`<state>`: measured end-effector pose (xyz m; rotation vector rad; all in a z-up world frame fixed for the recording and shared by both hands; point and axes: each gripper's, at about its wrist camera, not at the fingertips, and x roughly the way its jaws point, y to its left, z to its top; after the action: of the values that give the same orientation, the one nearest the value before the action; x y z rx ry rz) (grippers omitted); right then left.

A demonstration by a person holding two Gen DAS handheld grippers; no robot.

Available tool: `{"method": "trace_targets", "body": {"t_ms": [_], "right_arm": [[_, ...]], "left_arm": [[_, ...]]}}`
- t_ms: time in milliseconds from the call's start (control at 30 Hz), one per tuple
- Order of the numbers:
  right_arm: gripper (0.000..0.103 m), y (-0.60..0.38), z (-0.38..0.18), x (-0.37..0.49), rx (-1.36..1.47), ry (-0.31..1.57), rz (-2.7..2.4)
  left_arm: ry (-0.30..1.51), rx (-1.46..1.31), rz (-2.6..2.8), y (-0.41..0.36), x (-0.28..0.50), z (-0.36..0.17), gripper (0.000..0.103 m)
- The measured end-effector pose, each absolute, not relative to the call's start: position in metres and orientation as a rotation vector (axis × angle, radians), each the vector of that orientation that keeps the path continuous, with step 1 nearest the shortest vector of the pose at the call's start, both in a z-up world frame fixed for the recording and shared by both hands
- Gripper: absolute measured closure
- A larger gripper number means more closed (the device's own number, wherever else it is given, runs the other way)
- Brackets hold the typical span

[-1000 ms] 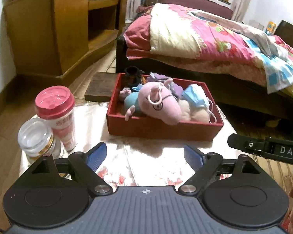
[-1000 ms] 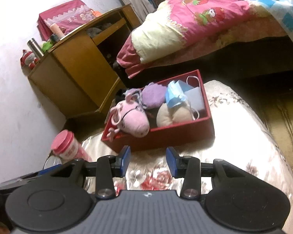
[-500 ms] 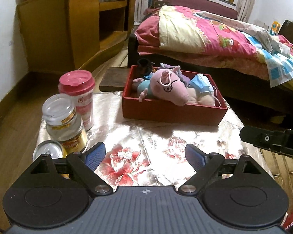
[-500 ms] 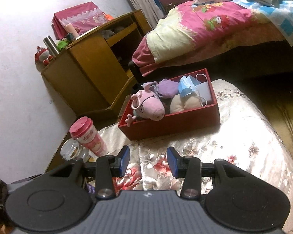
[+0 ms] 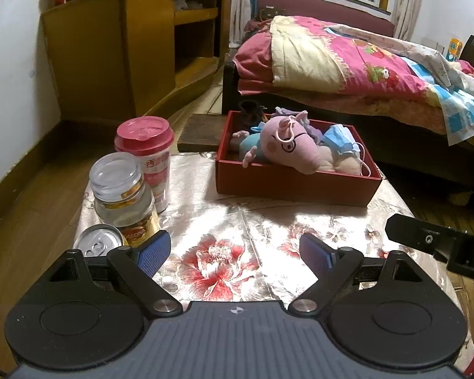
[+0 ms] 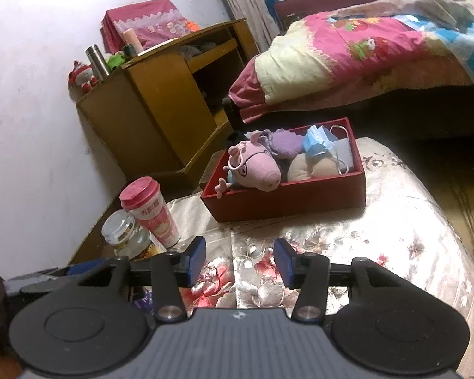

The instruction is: Organize soft objects

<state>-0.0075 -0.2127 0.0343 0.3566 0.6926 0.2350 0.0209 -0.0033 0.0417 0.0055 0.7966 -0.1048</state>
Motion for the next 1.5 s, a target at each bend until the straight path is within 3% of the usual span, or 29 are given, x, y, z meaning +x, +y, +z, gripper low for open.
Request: {"method": "trace_targets", "body": {"t_ms": [1500], "right_arm": [[0.078,-0.202,0.017,-0.001,0.266,0.687,0.183]], "left_arm": [[0.82,-0.018,-0.098,-0.012,0.024,0.031,0.017]]}}
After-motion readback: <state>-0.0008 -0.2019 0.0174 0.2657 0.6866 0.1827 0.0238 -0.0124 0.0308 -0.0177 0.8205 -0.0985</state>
